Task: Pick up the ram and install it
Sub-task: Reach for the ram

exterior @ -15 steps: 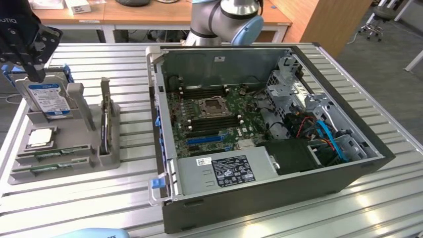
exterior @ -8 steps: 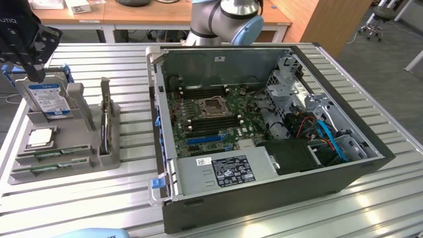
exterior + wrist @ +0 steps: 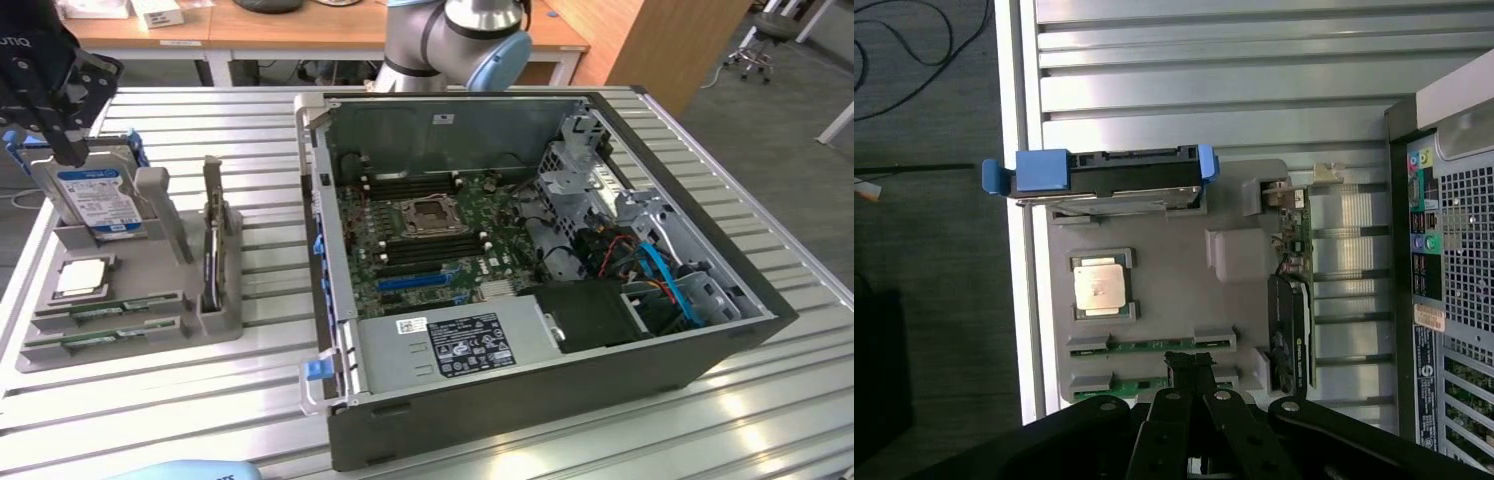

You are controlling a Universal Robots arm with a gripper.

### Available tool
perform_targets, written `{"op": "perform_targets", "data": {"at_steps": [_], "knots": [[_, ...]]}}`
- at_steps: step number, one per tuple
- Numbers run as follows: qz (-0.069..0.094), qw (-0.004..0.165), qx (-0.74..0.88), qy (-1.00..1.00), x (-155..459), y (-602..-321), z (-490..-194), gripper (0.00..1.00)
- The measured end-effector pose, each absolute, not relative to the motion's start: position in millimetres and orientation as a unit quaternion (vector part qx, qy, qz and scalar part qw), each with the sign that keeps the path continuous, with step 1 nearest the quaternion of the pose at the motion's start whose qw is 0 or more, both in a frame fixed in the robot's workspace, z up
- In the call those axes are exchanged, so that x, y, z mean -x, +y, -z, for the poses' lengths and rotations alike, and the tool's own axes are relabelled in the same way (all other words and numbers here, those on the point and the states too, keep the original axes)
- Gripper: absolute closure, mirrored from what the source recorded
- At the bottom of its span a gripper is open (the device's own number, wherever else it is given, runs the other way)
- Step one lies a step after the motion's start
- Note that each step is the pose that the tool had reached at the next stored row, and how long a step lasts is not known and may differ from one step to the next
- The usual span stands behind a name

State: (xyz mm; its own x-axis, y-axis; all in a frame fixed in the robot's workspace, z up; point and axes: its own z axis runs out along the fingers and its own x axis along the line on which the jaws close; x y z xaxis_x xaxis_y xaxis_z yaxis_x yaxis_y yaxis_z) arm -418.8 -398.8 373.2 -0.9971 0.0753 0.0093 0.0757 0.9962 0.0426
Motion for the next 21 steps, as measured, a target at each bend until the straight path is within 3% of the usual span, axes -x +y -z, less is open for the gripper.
{"op": "perform_targets", "data": {"at_steps": [21], "knots": [[0.022,0.004,0.038,-0.999,420.2,-415.2,-373.2,0.90]]}}
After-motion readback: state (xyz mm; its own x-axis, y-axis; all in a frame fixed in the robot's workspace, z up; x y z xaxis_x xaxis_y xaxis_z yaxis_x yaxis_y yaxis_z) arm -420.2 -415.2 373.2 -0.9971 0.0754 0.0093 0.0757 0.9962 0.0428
